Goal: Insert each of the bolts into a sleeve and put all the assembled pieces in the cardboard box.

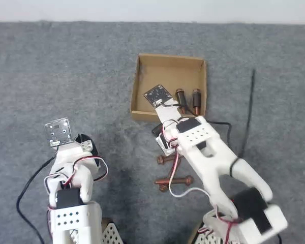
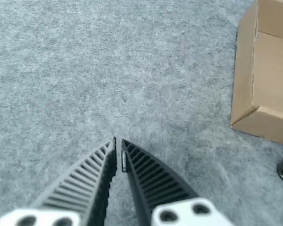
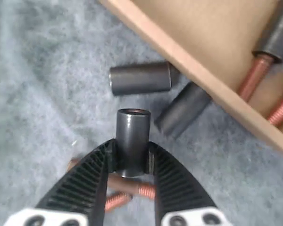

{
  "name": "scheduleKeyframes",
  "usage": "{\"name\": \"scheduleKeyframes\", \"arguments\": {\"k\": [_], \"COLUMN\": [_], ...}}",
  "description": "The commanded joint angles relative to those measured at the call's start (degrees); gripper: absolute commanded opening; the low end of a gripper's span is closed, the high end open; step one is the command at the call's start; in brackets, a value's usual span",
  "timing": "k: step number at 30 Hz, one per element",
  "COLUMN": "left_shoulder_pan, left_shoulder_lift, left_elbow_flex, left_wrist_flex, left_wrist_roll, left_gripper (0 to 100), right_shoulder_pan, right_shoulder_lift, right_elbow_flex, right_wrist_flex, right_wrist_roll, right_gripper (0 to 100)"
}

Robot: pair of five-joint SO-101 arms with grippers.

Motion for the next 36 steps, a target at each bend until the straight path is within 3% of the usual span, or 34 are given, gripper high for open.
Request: {"name": "scheduleKeyframes", "arguments": {"k": [1,8,14,22,36], "left_shoulder_pan": [-0.09,-0.09,-0.18,-0.09,0.0], "left_shoulder_lift": [-0.79,-0.79,-0.79,-0.79,-0.79], "left_elbow_flex": [-0.75,-0.75,-0.75,-0.75,-0.84], "left_wrist_flex": [-1.76,-1.76,-1.76,-1.67,-1.67], "left_wrist_roll": [-0.35,-0.35,-0.35,-0.35,-0.18], "left_gripper": [1,1,1,1,1], "right_shoulder_pan": [1.19,3.74,13.85,28.53,34.95], "right_shoulder_lift": [-8.84,-17.98,-22.9,-26.77,-26.68], "right_elbow_flex": [-2.64,-2.55,2.02,12.66,29.98], "right_wrist_flex": [6.02,19.03,19.12,5.76,-17.1], "right_wrist_roll": [0.26,-5.63,-5.71,-5.63,-5.63], "right_gripper": [0.7,0.7,0.7,0.7,0.6]}}
